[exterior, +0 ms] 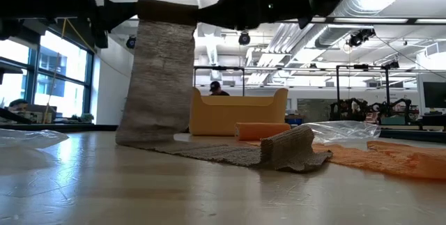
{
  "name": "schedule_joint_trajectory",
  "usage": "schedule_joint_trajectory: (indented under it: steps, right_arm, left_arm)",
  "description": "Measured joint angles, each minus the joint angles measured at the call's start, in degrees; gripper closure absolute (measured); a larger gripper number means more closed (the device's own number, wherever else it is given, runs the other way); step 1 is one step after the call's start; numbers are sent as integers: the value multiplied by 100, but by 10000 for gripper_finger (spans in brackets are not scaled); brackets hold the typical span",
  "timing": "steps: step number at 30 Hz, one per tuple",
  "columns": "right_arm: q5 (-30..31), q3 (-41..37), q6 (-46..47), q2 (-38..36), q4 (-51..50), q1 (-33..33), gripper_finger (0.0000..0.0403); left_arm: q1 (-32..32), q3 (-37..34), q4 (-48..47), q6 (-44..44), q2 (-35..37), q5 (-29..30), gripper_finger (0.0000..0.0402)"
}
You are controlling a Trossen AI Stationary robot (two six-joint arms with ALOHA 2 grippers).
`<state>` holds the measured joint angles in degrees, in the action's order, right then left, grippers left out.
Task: Roll bandage
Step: Roll the brown bandage
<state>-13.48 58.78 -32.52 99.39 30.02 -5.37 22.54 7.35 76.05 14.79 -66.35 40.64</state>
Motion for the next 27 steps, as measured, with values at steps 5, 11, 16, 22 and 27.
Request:
schedule_joint_trajectory:
  steps: [5,11,16,22,27]
  right_arm:
    - [48,0,-1369,0,-30,3,390]
    - [51,-2,-2359,0,-79,8,390]
    - [38,-5,-2414,0,-103,15,391]
    - [11,-9,-1608,0,-288,15,369]
    - [-50,3,-835,0,-452,-46,299]
  left_arm:
    - [-216,0,-6,920,0,6,251]
    - [-418,0,-230,1568,9,-85,287]
    - [-534,-4,-558,1798,15,-96,331]
    - [-525,-4,-689,685,12,-230,391]
    - [-517,10,-687,-211,30,155,393]
